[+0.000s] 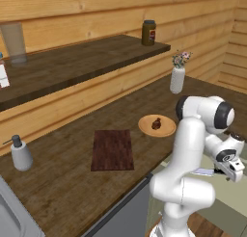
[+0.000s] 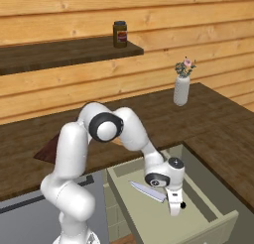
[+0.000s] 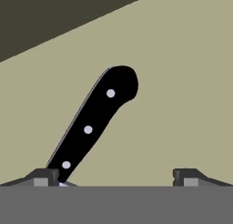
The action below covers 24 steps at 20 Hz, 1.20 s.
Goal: Pick up the knife from the drawer and place it on the cutting board. Then place the meat from the plate to the cutting board.
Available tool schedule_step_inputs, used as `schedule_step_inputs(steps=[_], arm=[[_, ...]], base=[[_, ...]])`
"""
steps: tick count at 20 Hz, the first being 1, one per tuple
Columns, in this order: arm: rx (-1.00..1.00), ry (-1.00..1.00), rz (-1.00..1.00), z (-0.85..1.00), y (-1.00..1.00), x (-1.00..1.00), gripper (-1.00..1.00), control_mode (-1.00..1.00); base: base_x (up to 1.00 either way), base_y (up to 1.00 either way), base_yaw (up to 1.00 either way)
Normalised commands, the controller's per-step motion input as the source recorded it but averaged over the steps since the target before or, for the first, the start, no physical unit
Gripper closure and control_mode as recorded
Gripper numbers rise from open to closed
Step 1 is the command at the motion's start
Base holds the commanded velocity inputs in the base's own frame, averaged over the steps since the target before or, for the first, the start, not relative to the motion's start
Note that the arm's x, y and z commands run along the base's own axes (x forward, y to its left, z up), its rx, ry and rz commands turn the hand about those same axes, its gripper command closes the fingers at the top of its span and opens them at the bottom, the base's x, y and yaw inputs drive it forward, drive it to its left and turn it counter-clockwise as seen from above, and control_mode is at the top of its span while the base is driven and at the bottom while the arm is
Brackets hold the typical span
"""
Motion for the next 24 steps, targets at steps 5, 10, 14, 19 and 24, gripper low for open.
schedule_step_inputs(steps=[5,10,14,19,24], arm=[[0.0,0.03,-0.15,0.0,0.09,0.4,-1.0,-1.0],[0.0,0.0,-0.09,-0.23,0.0,0.06,-1.0,-1.0],[0.0,0.0,-0.04,-0.48,0.0,0.0,-1.0,-1.0],[0.0,0.0,-0.01,-0.46,-0.07,0.04,-1.0,-1.0],[0.0,0.0,0.0,-0.42,-0.22,0.15,-1.0,-1.0]], base=[[0.0,0.0,0.0],[0.0,0.0,0.0],[0.0,0.0,0.0],[0.0,0.0,0.0],[0.0,0.0,0.0]])
